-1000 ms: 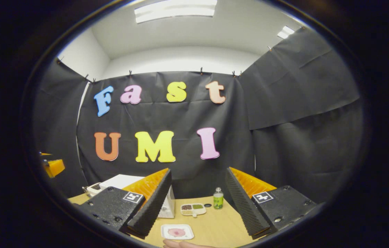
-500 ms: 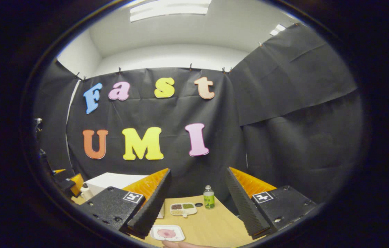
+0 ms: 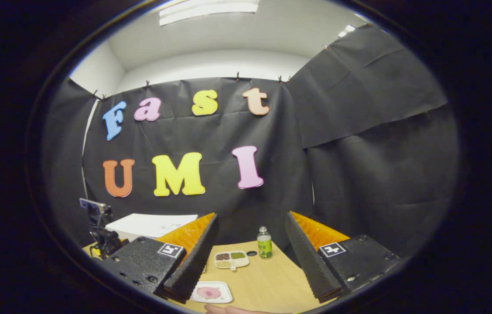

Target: Open the microwave oven with the left hand, put the food in, and close the microwave oven.

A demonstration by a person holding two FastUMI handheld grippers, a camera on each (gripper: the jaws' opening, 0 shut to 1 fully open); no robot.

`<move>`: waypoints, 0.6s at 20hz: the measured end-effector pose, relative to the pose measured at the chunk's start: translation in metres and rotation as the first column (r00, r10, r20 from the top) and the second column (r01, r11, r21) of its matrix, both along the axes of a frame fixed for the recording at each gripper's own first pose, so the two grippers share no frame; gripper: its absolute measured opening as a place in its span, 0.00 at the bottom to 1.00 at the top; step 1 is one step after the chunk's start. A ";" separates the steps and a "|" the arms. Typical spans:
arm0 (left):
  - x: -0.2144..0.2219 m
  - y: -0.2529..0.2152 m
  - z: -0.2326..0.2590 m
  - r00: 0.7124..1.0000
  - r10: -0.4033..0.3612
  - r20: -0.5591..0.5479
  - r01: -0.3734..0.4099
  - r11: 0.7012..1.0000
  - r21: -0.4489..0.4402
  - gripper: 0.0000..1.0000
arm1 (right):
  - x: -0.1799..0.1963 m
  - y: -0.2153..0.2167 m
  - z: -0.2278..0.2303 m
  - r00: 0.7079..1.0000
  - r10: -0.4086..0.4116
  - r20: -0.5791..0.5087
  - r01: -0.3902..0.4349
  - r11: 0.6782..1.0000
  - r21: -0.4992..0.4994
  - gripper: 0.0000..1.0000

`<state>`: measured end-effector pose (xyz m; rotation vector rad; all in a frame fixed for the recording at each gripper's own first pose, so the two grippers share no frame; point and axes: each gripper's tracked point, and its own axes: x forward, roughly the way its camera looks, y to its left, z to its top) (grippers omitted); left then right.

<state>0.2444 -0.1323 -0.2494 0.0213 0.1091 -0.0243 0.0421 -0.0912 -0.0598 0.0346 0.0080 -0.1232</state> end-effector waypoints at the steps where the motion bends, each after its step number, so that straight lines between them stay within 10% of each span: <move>1: 0.007 -0.009 -0.015 1.000 -0.024 -0.013 0.024 1.000 0.003 0.96 | 0.000 -0.001 -0.001 1.000 -0.002 0.005 0.002 1.000 -0.009 0.98; 8: 0.050 -0.049 -0.078 0.992 -0.103 -0.068 0.105 0.994 0.034 0.86 | 0.000 -0.004 -0.012 0.999 0.031 0.013 -0.030 0.999 -0.028 0.98; 12: 0.063 -0.043 -0.090 0.997 -0.024 -0.067 0.027 0.998 0.056 0.83 | 0.001 -0.005 -0.018 0.998 0.055 0.024 -0.053 0.996 -0.075 0.98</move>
